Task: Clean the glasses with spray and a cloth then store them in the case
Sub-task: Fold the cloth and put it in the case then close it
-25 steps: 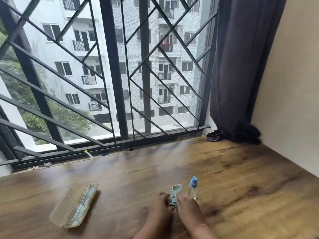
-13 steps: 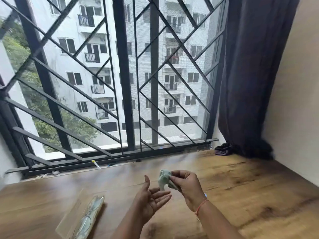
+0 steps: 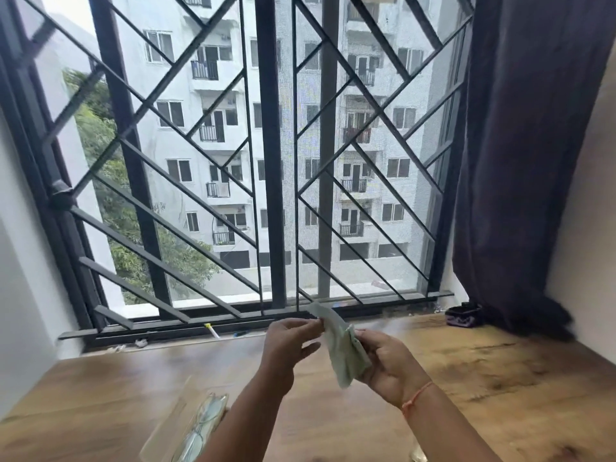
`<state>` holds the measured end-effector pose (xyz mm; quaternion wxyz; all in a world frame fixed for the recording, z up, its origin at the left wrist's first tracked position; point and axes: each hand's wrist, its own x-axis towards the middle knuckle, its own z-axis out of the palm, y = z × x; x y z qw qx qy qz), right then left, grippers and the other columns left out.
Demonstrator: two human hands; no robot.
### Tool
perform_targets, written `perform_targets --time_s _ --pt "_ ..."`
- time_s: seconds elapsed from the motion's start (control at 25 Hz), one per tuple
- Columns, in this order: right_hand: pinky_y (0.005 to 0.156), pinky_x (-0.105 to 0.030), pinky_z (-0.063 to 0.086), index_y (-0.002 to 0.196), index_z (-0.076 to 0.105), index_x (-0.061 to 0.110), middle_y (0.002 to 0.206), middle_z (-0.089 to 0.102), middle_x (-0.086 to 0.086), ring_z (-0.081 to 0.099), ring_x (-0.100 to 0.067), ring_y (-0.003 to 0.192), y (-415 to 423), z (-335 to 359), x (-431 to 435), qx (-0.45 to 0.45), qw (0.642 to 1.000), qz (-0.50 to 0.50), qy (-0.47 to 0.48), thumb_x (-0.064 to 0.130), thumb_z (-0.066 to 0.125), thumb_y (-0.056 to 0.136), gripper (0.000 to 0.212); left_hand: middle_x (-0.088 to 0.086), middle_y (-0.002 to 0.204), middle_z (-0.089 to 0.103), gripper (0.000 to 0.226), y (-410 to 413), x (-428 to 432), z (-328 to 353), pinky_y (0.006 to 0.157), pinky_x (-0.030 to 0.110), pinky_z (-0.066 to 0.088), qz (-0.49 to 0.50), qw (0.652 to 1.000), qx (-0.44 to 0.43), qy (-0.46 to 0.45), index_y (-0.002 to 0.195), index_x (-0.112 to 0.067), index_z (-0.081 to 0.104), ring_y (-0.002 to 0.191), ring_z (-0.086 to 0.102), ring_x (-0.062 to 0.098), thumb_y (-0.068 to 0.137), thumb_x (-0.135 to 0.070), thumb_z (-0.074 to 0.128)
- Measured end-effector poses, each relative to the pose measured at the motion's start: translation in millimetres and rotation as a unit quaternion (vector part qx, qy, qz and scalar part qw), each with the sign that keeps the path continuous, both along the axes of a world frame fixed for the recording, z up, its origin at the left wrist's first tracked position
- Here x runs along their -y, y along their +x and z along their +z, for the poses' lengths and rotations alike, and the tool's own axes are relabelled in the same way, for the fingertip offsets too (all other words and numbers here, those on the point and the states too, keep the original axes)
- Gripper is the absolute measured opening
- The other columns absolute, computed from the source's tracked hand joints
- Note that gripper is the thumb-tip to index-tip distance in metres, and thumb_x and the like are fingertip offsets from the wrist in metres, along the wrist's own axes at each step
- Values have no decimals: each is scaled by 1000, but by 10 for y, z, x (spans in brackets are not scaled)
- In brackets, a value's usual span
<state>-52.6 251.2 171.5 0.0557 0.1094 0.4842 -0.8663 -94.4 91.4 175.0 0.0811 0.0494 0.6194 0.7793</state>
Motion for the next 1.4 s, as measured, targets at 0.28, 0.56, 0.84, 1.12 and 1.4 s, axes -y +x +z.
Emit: perform_targets --time_s 0.28,0.56,0.84,1.12,1.4 --pt "49 -30 53 83 61 -3 63 62 -16 60 -23 49 35 62 -32 -11 1000 17 -8 -3 47 88 15 18 96 65 12 21 -50 90 68 39 56 -33 983 102 150 88 -1 63 92 63 33 83 -12 62" --pt "50 -33 53 84 65 -4 71 66 -17 62 -24 55 22 119 -46 -55 993 -22 106 1 55 86 11 -1 67 69 20 307 -210 11 56 18 43 -24 991 -74 -105 78 -9 74 59 58 5 65 -21 81" --pt "46 -25 48 86 66 0 71 66 -15 60 -19 54 16 124 -41 -58 972 -33 224 -9 53 82 16 -7 54 68 21 192 -169 104 56 22 47 94 959 -192 -186 63 -24 75 51 57 1 75 -8 70" --pt "76 -17 45 93 70 24 94 66 7 58 -4 91 8 180 51 -187 859 -62 472 42 75 69 31 -9 52 50 33 100 -106 315 48 15 31 98 907 -291 -288 56 -23 53 48 44 0 85 -10 59" --pt "58 -33 49 71 70 14 65 69 -7 57 -3 60 -58 259 308 -298 843 -100 436 40 67 58 29 -3 69 66 13 101 -99 368 56 25 49 80 810 -468 -344 78 -18 64 61 60 8 78 -10 54"
